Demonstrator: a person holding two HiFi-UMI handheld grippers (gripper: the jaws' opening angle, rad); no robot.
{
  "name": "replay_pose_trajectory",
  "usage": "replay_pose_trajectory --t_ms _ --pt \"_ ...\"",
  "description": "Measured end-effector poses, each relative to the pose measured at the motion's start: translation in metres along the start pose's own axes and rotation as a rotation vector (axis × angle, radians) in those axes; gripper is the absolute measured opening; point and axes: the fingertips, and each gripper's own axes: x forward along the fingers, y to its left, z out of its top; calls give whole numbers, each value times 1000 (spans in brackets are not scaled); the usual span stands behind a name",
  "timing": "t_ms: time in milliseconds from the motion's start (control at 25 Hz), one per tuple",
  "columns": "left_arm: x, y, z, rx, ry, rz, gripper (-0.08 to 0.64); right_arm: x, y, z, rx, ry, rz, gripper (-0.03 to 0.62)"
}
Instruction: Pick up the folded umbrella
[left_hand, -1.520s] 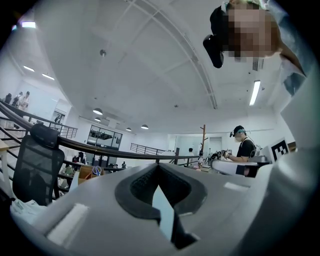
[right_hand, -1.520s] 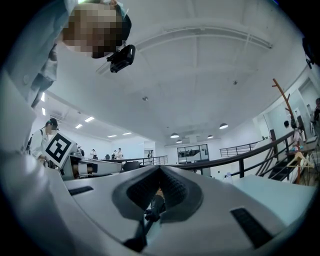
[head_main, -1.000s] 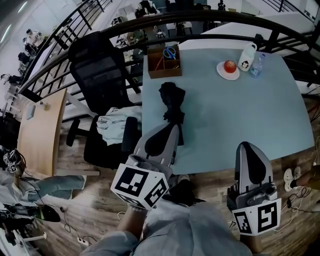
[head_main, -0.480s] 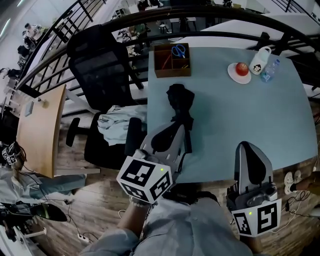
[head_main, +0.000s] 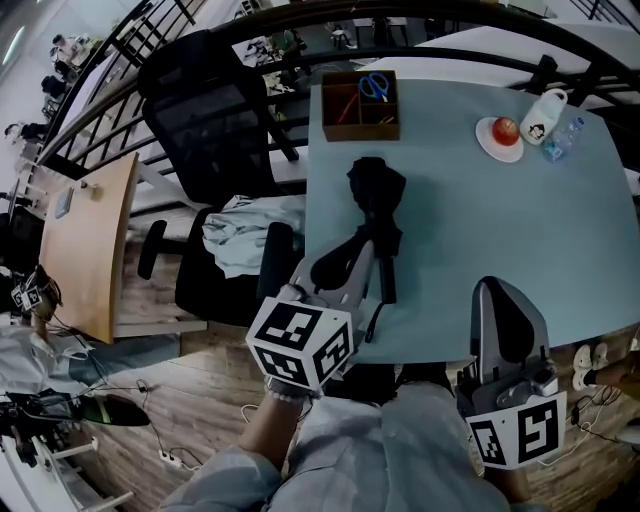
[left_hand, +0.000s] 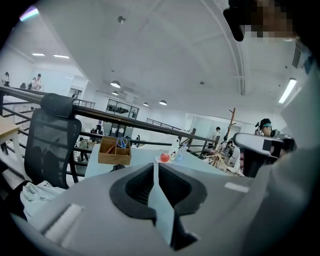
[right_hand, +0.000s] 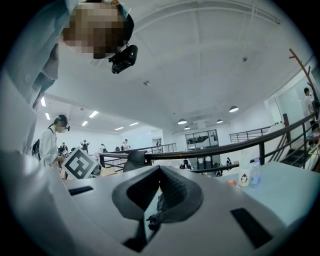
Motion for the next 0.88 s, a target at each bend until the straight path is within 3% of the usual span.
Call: replay_pose_trajectory --t_ms 600,880 --pt "52 32 -18 -18 148 174 92 46 -42 -13 24 37 220 0" --pt "87 45 -46 -17 261 241 183 61 -66 -31 72 90 292 0"
